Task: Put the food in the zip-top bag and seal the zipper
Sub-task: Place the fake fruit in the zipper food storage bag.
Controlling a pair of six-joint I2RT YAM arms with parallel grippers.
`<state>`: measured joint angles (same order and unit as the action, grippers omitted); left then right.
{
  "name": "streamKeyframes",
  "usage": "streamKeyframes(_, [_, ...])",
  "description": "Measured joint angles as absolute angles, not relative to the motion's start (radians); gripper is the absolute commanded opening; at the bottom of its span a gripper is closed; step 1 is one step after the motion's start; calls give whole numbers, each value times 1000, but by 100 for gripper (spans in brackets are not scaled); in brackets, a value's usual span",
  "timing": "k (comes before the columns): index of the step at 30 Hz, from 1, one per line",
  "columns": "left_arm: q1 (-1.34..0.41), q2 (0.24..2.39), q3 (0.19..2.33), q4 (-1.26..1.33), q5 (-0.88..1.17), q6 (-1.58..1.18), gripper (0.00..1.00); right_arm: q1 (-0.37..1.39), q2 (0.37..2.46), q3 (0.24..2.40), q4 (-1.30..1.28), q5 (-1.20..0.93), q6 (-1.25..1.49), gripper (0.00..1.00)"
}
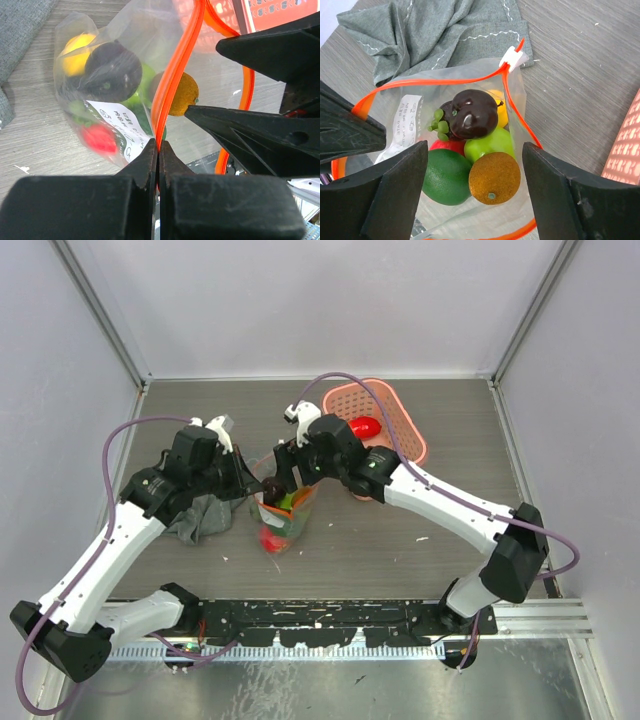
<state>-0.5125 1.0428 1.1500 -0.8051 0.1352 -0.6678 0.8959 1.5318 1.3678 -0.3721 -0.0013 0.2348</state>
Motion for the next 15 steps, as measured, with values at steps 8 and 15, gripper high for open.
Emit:
streamKeyframes(8, [-513,1039,1146,-805,134,-665,0,896,1499,1401,-393,0,177,89])
streamKeyframes(15, [-513,1027,1141,-807,126,-664,0,851,1460,1401,-403,17,125,99])
